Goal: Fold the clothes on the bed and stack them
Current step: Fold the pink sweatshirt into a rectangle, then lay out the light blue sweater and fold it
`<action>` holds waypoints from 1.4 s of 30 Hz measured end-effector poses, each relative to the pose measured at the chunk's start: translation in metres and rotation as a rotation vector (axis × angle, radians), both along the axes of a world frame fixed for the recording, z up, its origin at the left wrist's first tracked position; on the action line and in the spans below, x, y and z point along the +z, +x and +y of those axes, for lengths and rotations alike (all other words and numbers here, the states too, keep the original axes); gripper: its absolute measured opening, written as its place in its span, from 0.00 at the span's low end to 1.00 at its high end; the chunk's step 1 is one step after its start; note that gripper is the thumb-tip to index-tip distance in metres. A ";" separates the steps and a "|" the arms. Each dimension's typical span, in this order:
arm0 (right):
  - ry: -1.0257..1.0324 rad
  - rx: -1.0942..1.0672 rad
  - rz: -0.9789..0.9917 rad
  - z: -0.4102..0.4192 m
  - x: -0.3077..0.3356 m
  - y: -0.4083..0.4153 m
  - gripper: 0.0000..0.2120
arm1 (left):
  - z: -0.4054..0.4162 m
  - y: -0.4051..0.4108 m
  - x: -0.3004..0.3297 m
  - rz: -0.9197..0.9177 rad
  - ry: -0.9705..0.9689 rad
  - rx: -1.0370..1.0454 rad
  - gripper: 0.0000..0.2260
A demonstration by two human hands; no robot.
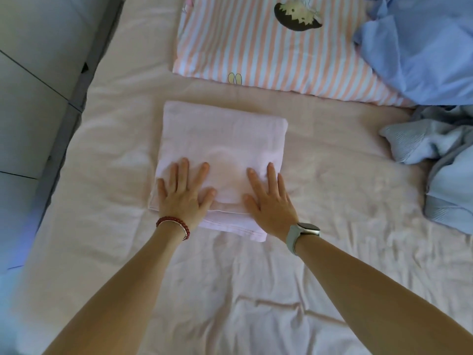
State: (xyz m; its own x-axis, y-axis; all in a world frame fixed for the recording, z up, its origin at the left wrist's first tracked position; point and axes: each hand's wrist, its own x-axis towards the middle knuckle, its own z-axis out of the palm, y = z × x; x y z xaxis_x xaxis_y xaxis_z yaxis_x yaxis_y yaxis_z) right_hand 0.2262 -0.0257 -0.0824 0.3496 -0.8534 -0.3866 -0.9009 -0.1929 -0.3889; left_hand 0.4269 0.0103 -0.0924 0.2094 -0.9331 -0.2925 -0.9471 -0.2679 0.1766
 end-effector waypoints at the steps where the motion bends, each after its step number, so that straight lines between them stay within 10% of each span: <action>1: 0.014 0.019 -0.035 -0.003 0.004 -0.002 0.28 | -0.002 -0.001 0.004 -0.001 0.010 0.008 0.26; 10: -0.147 -0.205 -0.062 0.011 0.050 -0.142 0.24 | 0.002 -0.143 0.063 0.006 -0.338 -0.120 0.28; 17: -0.387 -0.531 0.188 -0.048 0.059 -0.323 0.30 | -0.007 -0.324 0.015 0.175 0.137 -0.262 0.33; 23: -0.001 -0.488 0.241 -0.101 0.015 -0.408 0.49 | -0.001 -0.395 -0.032 0.024 0.319 -0.171 0.40; 29: -0.173 -0.329 0.293 -0.110 -0.009 -0.418 0.23 | -0.016 -0.392 -0.028 0.013 0.375 -0.117 0.38; 33: -0.156 -0.397 -0.052 -0.100 0.007 -0.437 0.13 | -0.032 -0.394 0.001 0.170 0.408 -0.023 0.26; 37: -0.139 -0.610 -0.490 -0.046 0.041 -0.469 0.09 | -0.033 -0.407 0.035 0.645 -0.088 0.440 0.12; 42: 0.383 -0.644 -0.605 0.081 0.051 -0.508 0.15 | -0.004 -0.444 0.066 0.800 -0.328 0.550 0.15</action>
State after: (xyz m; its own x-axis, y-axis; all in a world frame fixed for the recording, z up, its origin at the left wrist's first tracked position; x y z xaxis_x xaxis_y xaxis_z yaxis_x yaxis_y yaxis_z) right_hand -0.2818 0.0558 -0.0313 0.0903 -0.8045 -0.5871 -0.4161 0.5051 -0.7561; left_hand -0.0175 0.0066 -0.0264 0.4882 -0.8261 -0.2816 -0.2805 -0.4540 0.8457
